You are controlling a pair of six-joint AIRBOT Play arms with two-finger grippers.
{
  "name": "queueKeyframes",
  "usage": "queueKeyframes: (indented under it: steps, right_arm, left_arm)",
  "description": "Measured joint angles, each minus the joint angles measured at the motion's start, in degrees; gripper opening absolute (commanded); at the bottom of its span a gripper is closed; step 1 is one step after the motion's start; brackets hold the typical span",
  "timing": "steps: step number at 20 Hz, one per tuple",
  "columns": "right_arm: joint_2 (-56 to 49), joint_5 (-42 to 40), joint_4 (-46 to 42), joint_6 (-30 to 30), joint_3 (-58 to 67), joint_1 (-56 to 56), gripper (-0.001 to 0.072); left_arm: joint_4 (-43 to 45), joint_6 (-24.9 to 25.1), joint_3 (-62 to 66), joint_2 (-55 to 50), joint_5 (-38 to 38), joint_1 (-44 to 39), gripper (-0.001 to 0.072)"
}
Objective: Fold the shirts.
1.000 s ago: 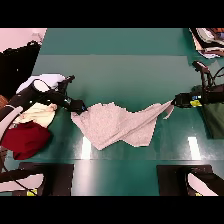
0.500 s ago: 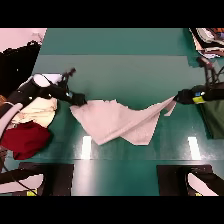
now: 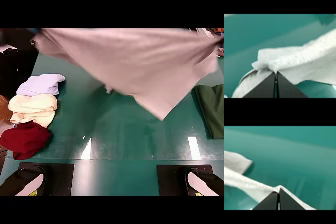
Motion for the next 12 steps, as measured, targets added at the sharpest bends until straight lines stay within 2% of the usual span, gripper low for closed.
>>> queueKeyframes:
  steps: [6, 12]
  right_arm:
    - [0.2, 3.9, -0.1, -0.3, 17.5, -0.2, 0.0008]
    - [4.1, 3.0, -0.9, 0.9, 15.8, -0.2, 0.0007]
  left_arm:
    - [1.3, -3.4, 14.9, 5.0, -2.6, 0.0, 0.0022]
    - [3.1, -4.7, 20.3, 4.6, -6.0, 0.0, 0.0023]
